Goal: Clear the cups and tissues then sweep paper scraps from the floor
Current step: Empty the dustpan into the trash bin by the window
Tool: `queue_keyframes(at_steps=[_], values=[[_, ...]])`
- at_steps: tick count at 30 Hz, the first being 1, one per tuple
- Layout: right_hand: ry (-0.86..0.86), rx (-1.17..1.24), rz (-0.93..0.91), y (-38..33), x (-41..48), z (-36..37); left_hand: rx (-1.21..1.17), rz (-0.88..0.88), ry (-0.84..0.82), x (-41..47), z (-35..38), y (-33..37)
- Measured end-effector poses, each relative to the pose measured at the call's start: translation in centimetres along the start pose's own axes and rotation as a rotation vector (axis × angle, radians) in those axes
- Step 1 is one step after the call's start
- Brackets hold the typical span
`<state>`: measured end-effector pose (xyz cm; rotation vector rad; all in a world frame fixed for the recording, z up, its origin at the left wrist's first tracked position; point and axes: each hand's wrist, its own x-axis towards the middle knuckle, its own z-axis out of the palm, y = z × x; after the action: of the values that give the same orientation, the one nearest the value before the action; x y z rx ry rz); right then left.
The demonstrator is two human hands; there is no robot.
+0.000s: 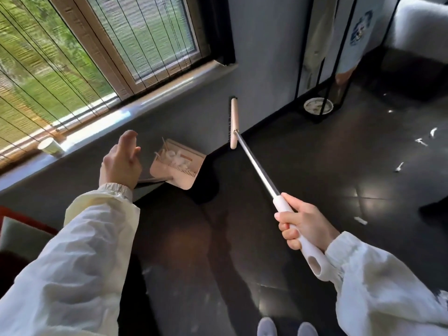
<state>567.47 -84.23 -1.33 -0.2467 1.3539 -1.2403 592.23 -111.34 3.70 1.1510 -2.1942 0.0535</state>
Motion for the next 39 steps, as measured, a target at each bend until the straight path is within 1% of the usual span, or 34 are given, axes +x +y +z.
queue_keyframes(at_steps=[7, 8, 10, 12, 16, 18, 20, 23, 24, 25, 27, 29, 33, 35, 39], values=[[0.006, -0.003, 0.005, 0.1, -0.1, 0.2, 0.075, 0.030, -0.029, 2.8, -1.1, -0.4], [0.004, -0.005, 0.004, 0.1, -0.1, 0.2, 0.065, 0.055, -0.022, 2.9, -1.1, -0.3], [-0.002, -0.008, 0.002, 0.3, -0.1, 0.3, 0.040, 0.177, -0.028, 2.7, -0.6, 0.1], [-0.003, -0.008, -0.002, 0.4, 0.2, 0.4, 0.019, 0.251, -0.124, 1.8, 0.5, 0.4], [-0.023, -0.026, -0.010, 0.3, 1.7, 1.1, 0.044, 0.295, -0.363, -2.2, 4.0, 1.1], [-0.028, -0.042, -0.014, 0.4, 2.5, 1.7, 0.048, 0.288, -0.467, -3.9, 5.4, 1.7], [-0.024, -0.038, -0.010, 0.7, 3.0, 2.1, -0.001, 0.295, -0.512, -4.9, 6.4, 2.3], [-0.040, -0.026, -0.003, 1.2, 3.0, 2.1, -0.069, 0.353, -0.588, -5.5, 7.2, 3.3], [-0.050, -0.037, 0.000, 1.4, 2.9, 1.9, -0.090, 0.338, -0.634, -5.6, 7.5, 3.7], [-0.056, -0.047, 0.001, 1.5, 2.7, 1.7, -0.116, 0.285, -0.687, -5.6, 7.8, 4.1], [-0.059, -0.041, 0.006, 1.6, 2.4, 1.3, -0.132, 0.112, -0.790, -5.5, 8.5, 4.8], [-0.071, -0.017, 0.004, 1.5, 2.1, 0.8, -0.052, 0.016, -0.821, -5.7, 9.5, 5.1], [-0.075, -0.040, -0.002, 1.4, 2.0, 0.0, 0.145, -0.095, -0.834, -5.9, 10.8, 5.6], [-0.060, -0.061, -0.010, 1.4, 2.2, -0.6, 0.206, -0.101, -0.836, -6.0, 11.5, 6.2], [-0.035, -0.065, -0.028, 1.3, 2.6, -1.4, 0.304, 0.035, -0.740, -6.2, 12.3, 7.2]])
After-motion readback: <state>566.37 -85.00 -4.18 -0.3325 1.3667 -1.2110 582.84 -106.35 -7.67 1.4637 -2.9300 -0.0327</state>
